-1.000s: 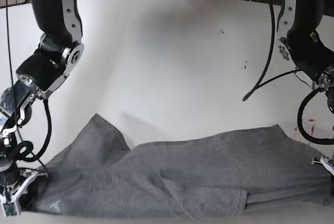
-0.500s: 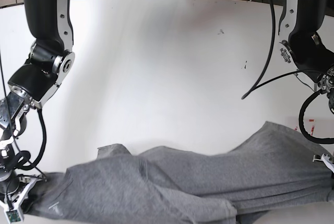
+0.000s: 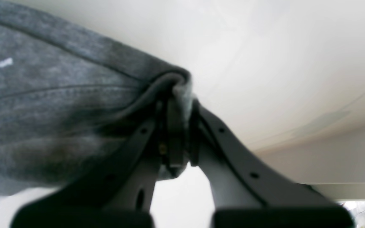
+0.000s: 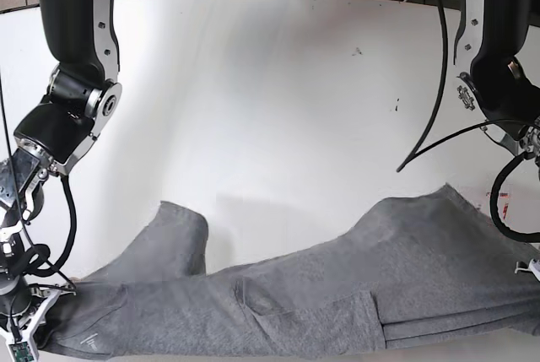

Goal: Layout the t-shirt on the table in an organized manner, then fold the t-shirt properly
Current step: 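Lift the shirt with both grippers and swing it toward the robot, then lay the stretched shirt flat on the table with both grippers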

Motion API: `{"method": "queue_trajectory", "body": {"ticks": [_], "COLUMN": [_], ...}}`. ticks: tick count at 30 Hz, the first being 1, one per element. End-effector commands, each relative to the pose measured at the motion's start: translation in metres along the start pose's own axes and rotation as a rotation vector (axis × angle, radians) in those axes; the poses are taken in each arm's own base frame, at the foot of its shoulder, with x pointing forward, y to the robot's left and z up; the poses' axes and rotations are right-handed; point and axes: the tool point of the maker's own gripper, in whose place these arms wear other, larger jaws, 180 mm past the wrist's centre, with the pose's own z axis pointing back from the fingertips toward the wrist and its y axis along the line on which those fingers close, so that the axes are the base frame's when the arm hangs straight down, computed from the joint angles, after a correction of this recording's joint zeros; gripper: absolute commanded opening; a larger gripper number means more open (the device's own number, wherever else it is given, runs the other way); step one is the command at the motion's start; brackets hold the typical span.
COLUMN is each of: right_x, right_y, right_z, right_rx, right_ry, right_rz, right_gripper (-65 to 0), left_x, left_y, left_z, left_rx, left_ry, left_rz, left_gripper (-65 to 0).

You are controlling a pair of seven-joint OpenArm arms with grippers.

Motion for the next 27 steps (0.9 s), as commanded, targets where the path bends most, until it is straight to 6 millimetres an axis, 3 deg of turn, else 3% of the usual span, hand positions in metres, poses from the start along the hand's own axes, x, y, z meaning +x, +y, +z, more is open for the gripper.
{"method": "queue_trajectory", "body": {"ticks": [1, 6, 15, 22, 27], "right_x": [0.009, 0.004, -0.059, -0.134, -0.195], "right_y": [-0.035, -0.035, -0.015, 0.035, 0.072], "right_z": [0.011, 0.011, 0.023, 0.046, 0.069], "right_rx": [-0.107, -0.107, -0.109, -0.048, 0.01], "right_ry": [0.001, 0.014, 0.11, 0.238, 0.358], "right_rz": [-0.014, -0.017, 0.008, 0.016, -0.019], "right_gripper": [-64.7, -64.7, -64.7, -64.7, -64.7], "left_x": [0.003, 0.003, -0.046, -0.113, -0.18], "left_y": [0.029, 0.027, -0.002, -0.041, -0.067], "left_z": [0.01, 0.009, 0.003, 0.011, 0.028], "left_rx": [0.097, 0.094, 0.037, -0.036, -0.095], "left_ry": [0.014, 0.016, 0.129, 0.263, 0.408], "left_rz": [-0.001, 0.0, -0.043, -0.073, -0.068], "left_gripper": [-65.0, -65.0, -65.0, -65.0, -65.0]}}
